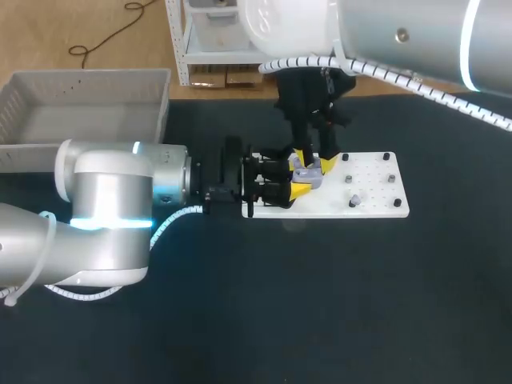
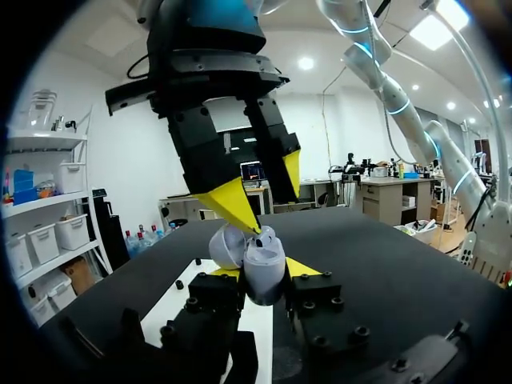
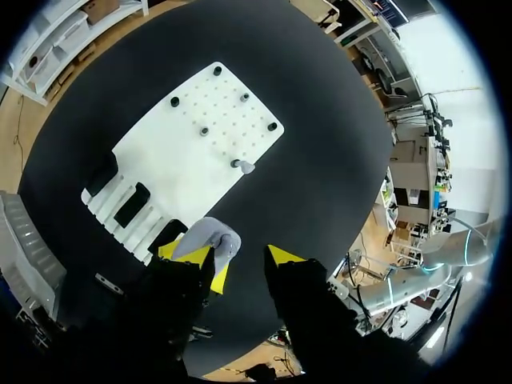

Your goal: Pick up each earbud case from the left stands, insert the matching earbuds, close the lid, and place the case in the box.

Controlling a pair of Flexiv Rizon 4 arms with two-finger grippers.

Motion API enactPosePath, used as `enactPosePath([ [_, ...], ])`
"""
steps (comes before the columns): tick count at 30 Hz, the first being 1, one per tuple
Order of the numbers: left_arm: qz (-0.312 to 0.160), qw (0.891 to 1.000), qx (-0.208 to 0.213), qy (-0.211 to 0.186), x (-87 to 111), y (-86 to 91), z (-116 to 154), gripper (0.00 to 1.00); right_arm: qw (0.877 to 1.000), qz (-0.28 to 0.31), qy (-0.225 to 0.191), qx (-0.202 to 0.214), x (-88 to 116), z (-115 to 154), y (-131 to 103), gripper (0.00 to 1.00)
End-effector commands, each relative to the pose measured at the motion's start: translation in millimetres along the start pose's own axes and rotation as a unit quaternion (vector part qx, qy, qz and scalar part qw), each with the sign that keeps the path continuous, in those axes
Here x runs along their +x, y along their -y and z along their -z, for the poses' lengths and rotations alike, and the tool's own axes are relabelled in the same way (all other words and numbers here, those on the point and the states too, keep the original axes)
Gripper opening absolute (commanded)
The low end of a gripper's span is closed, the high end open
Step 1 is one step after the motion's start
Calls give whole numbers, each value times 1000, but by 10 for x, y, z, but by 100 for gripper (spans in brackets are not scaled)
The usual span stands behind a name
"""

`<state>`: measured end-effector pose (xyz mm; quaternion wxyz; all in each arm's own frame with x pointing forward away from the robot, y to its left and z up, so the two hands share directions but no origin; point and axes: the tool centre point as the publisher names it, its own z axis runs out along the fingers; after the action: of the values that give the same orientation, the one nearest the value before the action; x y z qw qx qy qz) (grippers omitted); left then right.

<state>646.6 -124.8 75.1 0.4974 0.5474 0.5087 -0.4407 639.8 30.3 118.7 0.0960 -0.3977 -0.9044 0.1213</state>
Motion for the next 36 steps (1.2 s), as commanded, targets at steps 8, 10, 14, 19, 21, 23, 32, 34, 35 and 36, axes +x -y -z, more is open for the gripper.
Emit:
enactPosePath([
  [8,2,1000,5,-1,-34,24,7,0,996,24,-10,-86,149,281,359,98],
  [10,10,1000,9,-2,-58,36,62,0,994,34,-8,-108,179,347,449,98],
  [14,32,999,21,-2,-109,62,206,0,988,60,10,-142,227,436,595,97],
  [19,52,998,34,0,-165,86,417,0,982,88,38,-160,243,442,674,87],
  [21,52,998,34,-2,-194,85,481,0,980,102,44,-163,242,428,683,89],
  [23,52,998,32,-2,-212,78,531,0,978,111,47,-171,238,418,686,95],
  [32,36,999,24,-8,-202,79,602,0,970,139,49,-196,161,400,710,100],
  [34,35,999,23,-8,-203,80,614,0,969,142,49,-194,134,387,708,100],
  [35,34,999,22,-8,-203,80,617,0,969,146,45,-193,120,379,702,100],
  [36,34,999,22,-7,-204,80,621,0,969,149,39,-195,105,370,696,100],
])
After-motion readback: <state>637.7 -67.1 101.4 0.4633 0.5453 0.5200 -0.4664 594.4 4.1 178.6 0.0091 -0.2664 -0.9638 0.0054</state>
